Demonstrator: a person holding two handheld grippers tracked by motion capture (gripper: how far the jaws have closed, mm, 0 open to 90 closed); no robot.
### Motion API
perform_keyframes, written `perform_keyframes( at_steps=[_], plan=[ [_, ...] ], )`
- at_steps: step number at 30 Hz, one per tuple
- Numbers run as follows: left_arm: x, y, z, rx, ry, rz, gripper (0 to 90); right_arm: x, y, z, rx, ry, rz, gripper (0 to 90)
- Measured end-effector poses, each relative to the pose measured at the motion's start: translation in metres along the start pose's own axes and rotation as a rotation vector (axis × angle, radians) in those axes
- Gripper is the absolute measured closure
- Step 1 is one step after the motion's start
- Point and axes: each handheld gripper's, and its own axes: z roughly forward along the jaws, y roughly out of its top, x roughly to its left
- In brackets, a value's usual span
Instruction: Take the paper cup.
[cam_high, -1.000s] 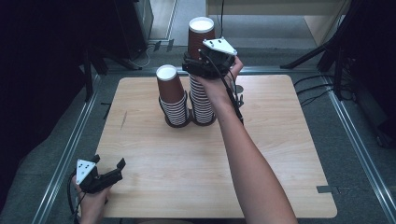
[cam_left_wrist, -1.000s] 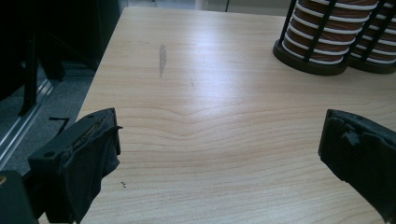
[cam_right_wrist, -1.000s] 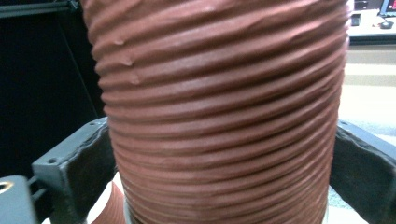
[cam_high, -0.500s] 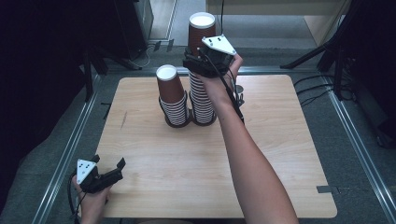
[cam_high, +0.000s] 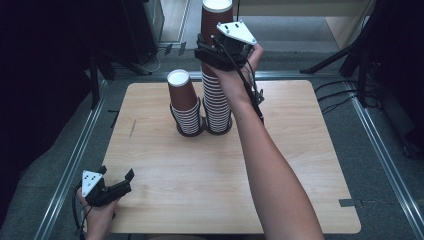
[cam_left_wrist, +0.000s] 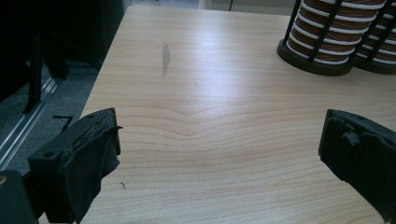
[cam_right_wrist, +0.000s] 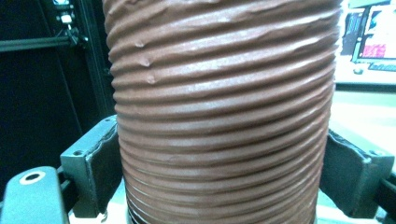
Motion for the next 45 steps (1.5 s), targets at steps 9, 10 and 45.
perform_keyframes(
  at_steps=[9,10,45],
  plan=[
    [0.0,0.0,0.0,0.0,-0.004,-0.001,0.0,-0.003,0.022,-0.009,-0.052,-0.006,0.018,12.0],
    [0.0,0.0,0.0,0.001,-0.004,-0.001,0.0,-0.004,0.023,-0.01,-0.054,-0.008,0.017,11.9],
    [0.0,0.0,0.001,0.006,-0.007,0.006,0.0,-0.064,0.016,-0.056,-0.071,-0.093,0.047,11.9]
  ],
)
